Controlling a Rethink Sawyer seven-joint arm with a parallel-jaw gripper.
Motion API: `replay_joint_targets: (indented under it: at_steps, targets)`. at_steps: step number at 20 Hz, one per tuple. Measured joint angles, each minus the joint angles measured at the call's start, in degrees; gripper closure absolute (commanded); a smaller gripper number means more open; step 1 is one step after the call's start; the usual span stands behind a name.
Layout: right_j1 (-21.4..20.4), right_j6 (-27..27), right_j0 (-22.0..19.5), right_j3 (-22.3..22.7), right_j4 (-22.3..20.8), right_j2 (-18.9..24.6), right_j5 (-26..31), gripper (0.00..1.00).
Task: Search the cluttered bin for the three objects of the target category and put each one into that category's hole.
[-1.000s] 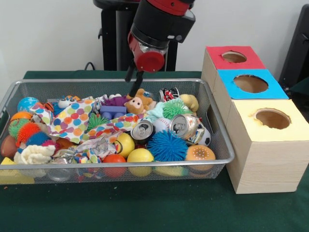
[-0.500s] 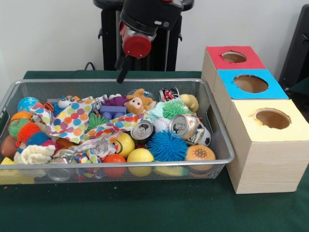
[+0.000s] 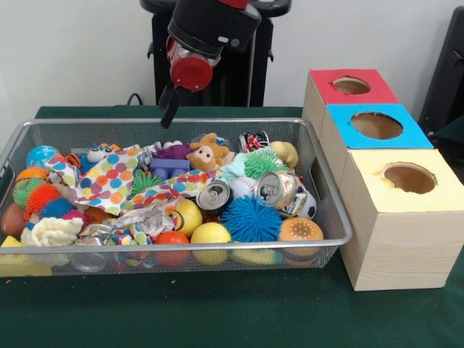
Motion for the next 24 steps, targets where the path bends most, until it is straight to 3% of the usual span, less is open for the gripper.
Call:
replay_joint_targets:
  at_steps: [14,24]
  targets:
    - [1.6,0.0,0.3,0.0,0.4,1.5,-1.8,0.00]
    - [3.3,0.0,2.6,0.0,3.4,1.5,-2.9,0.00]
